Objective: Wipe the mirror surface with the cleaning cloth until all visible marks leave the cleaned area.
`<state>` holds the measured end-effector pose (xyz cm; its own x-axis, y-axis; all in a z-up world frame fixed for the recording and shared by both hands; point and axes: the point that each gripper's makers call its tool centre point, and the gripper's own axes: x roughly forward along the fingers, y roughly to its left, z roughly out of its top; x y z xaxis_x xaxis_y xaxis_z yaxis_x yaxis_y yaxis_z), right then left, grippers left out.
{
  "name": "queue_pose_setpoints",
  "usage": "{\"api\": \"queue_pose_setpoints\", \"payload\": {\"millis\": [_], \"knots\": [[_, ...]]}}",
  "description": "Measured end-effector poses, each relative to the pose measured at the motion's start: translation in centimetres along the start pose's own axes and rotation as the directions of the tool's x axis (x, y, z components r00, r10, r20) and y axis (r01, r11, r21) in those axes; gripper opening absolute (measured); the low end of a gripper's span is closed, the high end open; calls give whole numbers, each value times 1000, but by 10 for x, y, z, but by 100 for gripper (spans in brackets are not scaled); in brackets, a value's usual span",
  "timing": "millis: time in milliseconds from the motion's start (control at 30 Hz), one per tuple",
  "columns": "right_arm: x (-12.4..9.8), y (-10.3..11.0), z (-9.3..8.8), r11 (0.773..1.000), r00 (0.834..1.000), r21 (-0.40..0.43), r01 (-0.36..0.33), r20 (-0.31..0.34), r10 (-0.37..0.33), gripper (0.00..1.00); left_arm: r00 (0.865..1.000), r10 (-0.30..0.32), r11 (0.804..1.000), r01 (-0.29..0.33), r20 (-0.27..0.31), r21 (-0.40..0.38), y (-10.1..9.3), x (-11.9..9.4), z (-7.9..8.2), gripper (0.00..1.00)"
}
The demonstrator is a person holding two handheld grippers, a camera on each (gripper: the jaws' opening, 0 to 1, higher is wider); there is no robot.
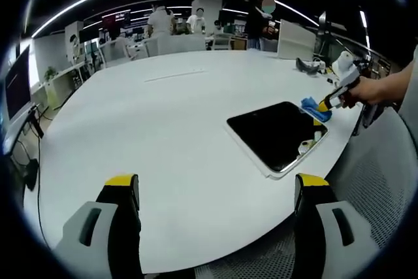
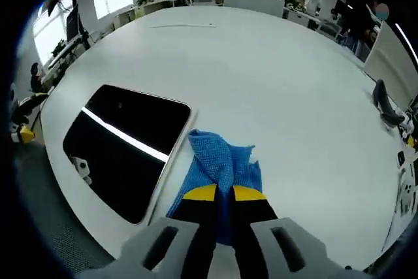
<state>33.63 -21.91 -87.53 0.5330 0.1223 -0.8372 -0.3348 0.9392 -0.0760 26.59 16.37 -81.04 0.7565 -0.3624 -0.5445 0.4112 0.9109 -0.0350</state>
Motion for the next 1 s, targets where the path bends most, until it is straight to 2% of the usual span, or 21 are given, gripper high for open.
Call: {"api": "queue_pose_setpoints", "payload": {"millis": [67, 167, 300, 467, 567, 667, 733, 767, 800, 833, 900, 1000], "knots": [[0, -1, -1, 996, 1000, 88, -4, 0, 4, 1, 1000, 0, 1000, 0, -1, 0, 0, 0, 0, 99], [1, -4, -1, 992, 999, 125, -32, 7, 32, 0, 1000, 4, 1000, -4, -8, 5, 1, 0, -1, 99], [2, -6, 1, 959, 996, 269, -83, 2, 85, 0, 999, 8, 1000, -8, -35, 4, 1, -1, -3, 99], [-1, -8, 3, 941, 992, 318, -118, 8, 122, 0, 999, -29, 998, 29, 16, -48, -7, -7, 17, 99], [-8, -6, 13, 931, 990, 338, -138, 26, 137, 0, 998, -38, 997, 42, 56, -64, -9, -6, 30, 99], [-14, -3, 27, 914, 985, 366, -173, 55, 164, 0, 998, -42, 998, 44, 46, -52, -11, 1, 21, 99], [-19, 2, 37, 896, 978, 392, -210, 73, 197, 0, 999, -42, 999, 42, -6, 4, -10, 2, 3, 99], [-20, 2, 41, 895, 977, 392, -215, 75, 202, 0, 999, -42, 999, 41, -24, -13, -10, 3, 0, 99], [-23, 6, 45, 897, 974, 380, -227, 76, 214, 0, 999, -40, 998, 40, 2, -40, -10, 2, 8, 99], [-24, 7, 48, 896, 975, 385, -222, 77, 209, 0, 999, -35, 999, 36, 36, -30, -10, 1, 14, 99], [-24, 12, 54, 892, 970, 382, -242, 79, 229, 0, 999, -30, 1000, 30, 23, -6, -9, 1, 11, 99], [-21, 24, 64, 865, 958, 415, -284, 81, 276, 0, 1000, -26, 1000, 26, 18, 11, -8, 2, 10, 99]]}}
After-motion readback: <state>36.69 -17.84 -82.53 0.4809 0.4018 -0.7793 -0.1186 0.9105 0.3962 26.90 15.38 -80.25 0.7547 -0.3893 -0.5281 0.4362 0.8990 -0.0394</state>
